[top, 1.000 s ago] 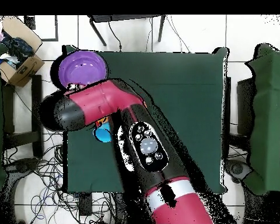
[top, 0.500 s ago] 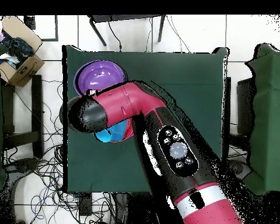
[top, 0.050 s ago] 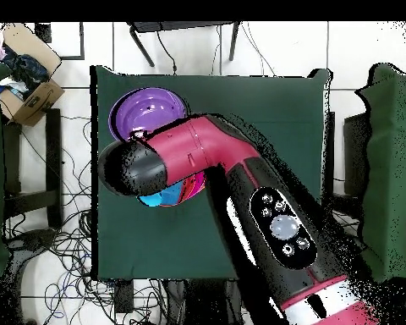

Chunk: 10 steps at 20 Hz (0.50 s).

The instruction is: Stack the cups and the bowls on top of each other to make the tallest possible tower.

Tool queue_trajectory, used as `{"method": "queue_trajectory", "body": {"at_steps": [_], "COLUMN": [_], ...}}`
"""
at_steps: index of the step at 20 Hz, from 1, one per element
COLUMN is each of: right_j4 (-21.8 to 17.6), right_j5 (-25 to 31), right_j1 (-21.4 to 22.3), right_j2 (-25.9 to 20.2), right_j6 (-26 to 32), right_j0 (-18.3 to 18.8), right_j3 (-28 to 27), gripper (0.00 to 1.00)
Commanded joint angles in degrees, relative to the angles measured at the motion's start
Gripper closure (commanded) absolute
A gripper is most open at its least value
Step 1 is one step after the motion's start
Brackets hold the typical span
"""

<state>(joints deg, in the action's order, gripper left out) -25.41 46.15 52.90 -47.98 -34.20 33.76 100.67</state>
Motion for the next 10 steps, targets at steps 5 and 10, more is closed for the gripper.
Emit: {"method": "queue_trajectory", "body": {"at_steps": [5, 10], "right_j4": [-7.2, -11.1], "right_j5": [6.6, 2.8], "right_j1": [-1.4, -3.0], "right_j2": [-8.0, -9.2], "right_j6": [19.4, 18.7], "right_j0": [3.1, 4.9], "right_j3": [2.7, 5.6], "gripper": [1.00, 1.00]}}
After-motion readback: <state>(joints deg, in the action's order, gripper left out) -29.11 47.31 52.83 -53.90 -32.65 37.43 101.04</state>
